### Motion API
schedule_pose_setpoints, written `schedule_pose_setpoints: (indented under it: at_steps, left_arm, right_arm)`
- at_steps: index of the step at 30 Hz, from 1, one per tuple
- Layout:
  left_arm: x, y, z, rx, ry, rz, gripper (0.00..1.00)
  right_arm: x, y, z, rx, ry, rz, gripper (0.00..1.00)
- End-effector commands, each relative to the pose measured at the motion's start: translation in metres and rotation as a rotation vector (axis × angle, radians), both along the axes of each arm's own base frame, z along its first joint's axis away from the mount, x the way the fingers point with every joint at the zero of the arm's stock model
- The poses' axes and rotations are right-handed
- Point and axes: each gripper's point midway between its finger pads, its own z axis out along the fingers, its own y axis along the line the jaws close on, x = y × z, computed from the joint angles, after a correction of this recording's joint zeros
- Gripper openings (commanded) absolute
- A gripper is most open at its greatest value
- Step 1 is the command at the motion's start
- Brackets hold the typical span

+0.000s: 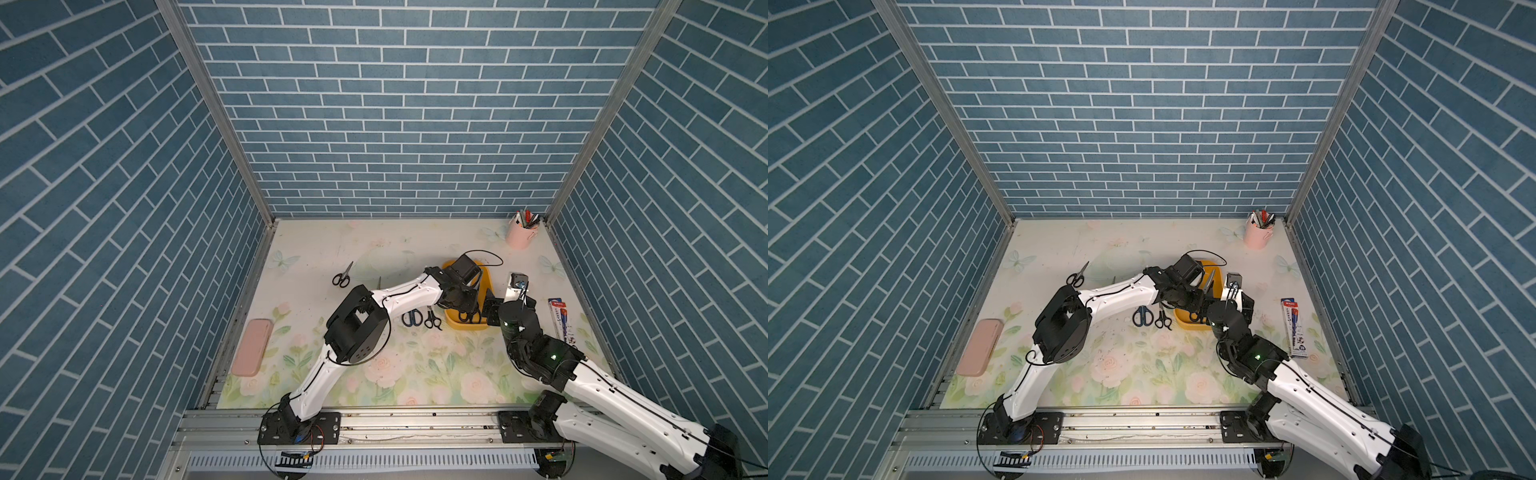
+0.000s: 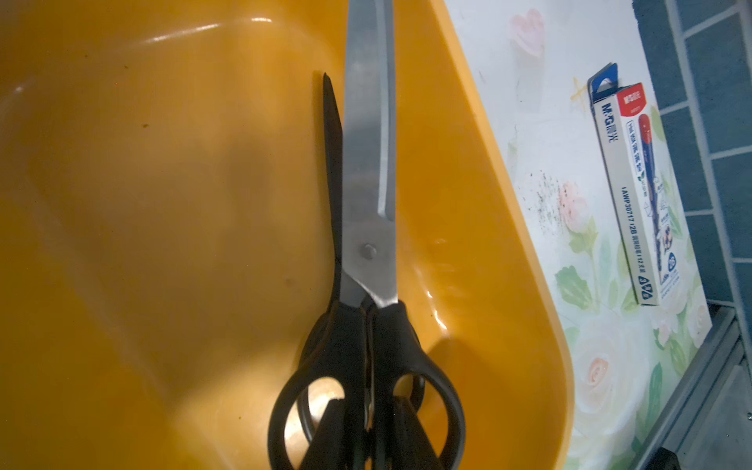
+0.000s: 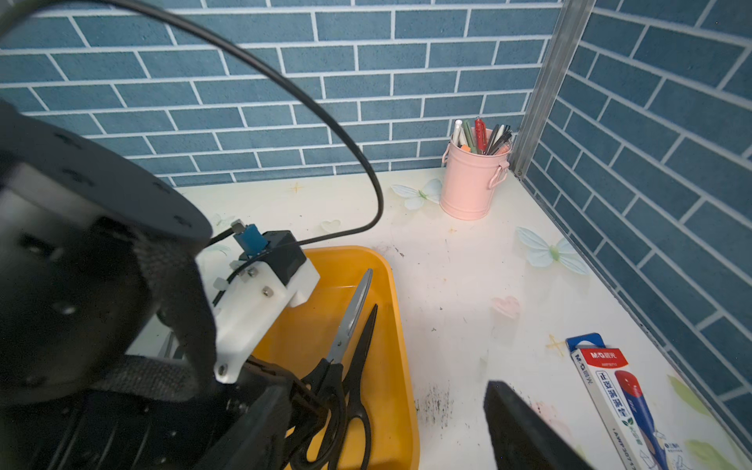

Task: Put the scissors into the storage box
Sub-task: Place the scissors in the storage box.

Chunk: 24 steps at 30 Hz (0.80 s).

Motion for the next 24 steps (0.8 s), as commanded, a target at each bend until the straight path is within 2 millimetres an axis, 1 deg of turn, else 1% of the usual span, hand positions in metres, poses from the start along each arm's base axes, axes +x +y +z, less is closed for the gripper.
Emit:
schedule_pose_setpoints:
  at_steps: [1, 4, 7, 8, 10, 11, 12, 14, 16, 19, 21, 24]
  left_arm:
    - [0.001, -0.008, 0.002, -0.009, 0.003, -0.009, 0.0]
    - [0.0, -0.009, -0.003, -0.002, 0.014, -0.014, 0.0]
    - [0.001, -0.01, 0.002, -0.01, 0.003, -0.014, 0.0]
    - [0.003, -0.01, 0.005, -0.016, -0.003, -0.013, 0.02]
    - [0.004, -0.012, 0.014, -0.029, -0.017, -0.01, 0.28]
    - [0.005, -0.012, 0.019, -0.035, -0.025, -0.011, 0.34]
    - [0.005, -0.013, 0.024, -0.042, -0.033, -0.012, 0.42]
    - [0.007, -0.013, 0.035, -0.054, -0.053, -0.012, 0.55]
    - [0.008, -0.013, 0.045, -0.061, -0.068, -0.014, 0.58]
    - [0.009, -0.012, 0.07, -0.082, -0.096, -0.015, 0.58]
    - [0.011, -0.009, 0.095, -0.106, -0.137, -0.005, 0.58]
    - [0.016, 0.003, 0.133, -0.144, -0.202, 0.028, 0.57]
  right_arm:
    - [-0.001, -0.003, -0.004, 0.009, 0.004, -0.028, 0.79]
    - [-0.001, -0.003, -0.005, 0.01, 0.003, -0.028, 0.79]
    - [-0.001, -0.004, -0.004, 0.009, 0.002, -0.029, 0.79]
    - [-0.001, -0.004, -0.004, 0.009, 0.001, -0.031, 0.79]
    - [-0.001, -0.005, -0.003, 0.008, -0.001, -0.032, 0.79]
    - [-0.001, -0.005, -0.002, 0.01, -0.003, -0.034, 0.79]
    - [-0.002, -0.006, -0.003, 0.01, -0.003, -0.035, 0.79]
    - [-0.002, -0.007, -0.003, 0.012, -0.008, -0.038, 0.79]
    - [-0.003, -0.007, -0.003, 0.015, -0.01, -0.037, 0.79]
    - [-0.002, -0.007, 0.0, 0.015, -0.013, -0.037, 0.79]
    - [-0.002, -0.007, 0.002, 0.016, -0.018, -0.041, 0.79]
    - [-0.002, -0.008, 0.005, 0.026, -0.031, -0.045, 0.79]
